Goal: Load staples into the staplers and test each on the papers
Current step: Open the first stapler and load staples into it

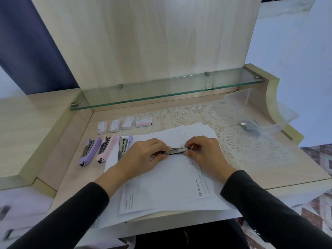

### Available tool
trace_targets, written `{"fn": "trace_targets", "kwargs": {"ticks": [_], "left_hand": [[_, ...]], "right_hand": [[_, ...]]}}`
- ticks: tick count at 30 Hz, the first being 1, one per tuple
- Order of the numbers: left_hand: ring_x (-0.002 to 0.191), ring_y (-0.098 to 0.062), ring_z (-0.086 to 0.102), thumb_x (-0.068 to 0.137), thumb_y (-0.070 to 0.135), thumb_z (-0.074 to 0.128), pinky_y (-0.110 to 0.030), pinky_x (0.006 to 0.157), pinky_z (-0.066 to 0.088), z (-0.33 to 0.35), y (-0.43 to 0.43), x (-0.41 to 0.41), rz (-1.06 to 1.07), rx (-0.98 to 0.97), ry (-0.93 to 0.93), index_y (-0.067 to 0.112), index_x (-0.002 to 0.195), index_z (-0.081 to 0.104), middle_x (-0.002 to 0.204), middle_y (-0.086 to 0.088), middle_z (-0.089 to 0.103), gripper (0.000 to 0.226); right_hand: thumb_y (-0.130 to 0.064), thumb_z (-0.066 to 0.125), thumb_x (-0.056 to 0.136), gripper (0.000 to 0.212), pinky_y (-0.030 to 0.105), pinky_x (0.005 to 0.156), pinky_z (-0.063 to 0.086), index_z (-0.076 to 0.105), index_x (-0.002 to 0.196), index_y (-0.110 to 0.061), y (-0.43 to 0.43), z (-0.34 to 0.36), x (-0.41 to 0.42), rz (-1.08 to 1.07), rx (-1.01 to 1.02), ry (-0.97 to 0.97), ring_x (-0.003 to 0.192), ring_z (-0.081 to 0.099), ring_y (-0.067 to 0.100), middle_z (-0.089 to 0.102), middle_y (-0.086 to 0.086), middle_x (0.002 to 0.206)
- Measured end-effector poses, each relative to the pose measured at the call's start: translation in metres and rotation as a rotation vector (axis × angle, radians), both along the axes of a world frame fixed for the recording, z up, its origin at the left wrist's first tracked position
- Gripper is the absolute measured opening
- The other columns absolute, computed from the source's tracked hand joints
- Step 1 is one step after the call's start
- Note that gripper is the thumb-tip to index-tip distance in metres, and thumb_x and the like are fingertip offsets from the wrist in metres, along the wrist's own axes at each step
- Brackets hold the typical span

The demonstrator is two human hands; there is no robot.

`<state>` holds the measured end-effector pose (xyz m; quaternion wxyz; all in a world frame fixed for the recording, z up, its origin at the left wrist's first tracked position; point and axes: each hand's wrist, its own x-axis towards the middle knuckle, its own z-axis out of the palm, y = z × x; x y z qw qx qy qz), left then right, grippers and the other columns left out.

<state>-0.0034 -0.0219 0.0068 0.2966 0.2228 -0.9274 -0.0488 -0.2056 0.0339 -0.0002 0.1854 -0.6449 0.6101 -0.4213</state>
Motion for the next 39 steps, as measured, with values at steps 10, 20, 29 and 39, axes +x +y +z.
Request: {"fn": "trace_targets", "kwargs": {"ticks": [10,20,29,39], "left_hand": [[0.063,-0.008,0.06,0.079,0.022,0.056,-0.029,0.059,0.053,-0.006,0.009,-0.02,0.202,0.068,0.169,0.014,0.085,0.067,0.071,0.001,0.068,0.015],[0.081,-0.007,0.06,0.077,0.042,0.058,-0.014,0.08,0.044,-0.007,0.018,0.004,0.395,0.144,0.098,0.013,0.095,0.068,0.089,0.004,0.07,0.036],[0.073,-0.017,0.066,0.076,0.028,0.062,-0.023,0.074,0.04,-0.018,0.018,0.012,0.417,0.095,0.089,0.012,0.09,0.073,0.081,0.001,0.073,0.023],[0.075,-0.018,0.065,0.072,0.02,0.067,-0.027,0.076,0.043,-0.021,0.016,0.012,0.412,0.107,0.124,0.013,0.09,0.073,0.083,0.001,0.072,0.021]], "right_hand": [[-0.002,0.074,0.068,0.012,0.008,0.062,0.035,0.064,0.071,0.0,-0.001,-0.003,0.0,0.037,-0.052,0.066,0.064,0.045,0.002,0.049,-0.014,0.063],[0.002,0.073,0.068,0.011,0.005,0.062,0.036,0.063,0.072,-0.002,-0.004,-0.007,-0.003,0.046,-0.071,0.054,0.064,0.046,0.003,0.05,-0.008,0.066],[-0.003,0.067,0.069,0.023,0.021,0.058,0.051,0.072,0.086,-0.018,0.005,-0.005,0.0,0.06,-0.3,0.383,0.069,0.066,0.015,0.071,-0.003,0.084],[-0.021,0.065,0.073,0.012,0.02,0.043,0.031,0.075,0.08,-0.021,0.007,0.0,-0.003,0.054,-0.29,0.538,0.054,0.05,0.017,0.054,0.001,0.067]]}}
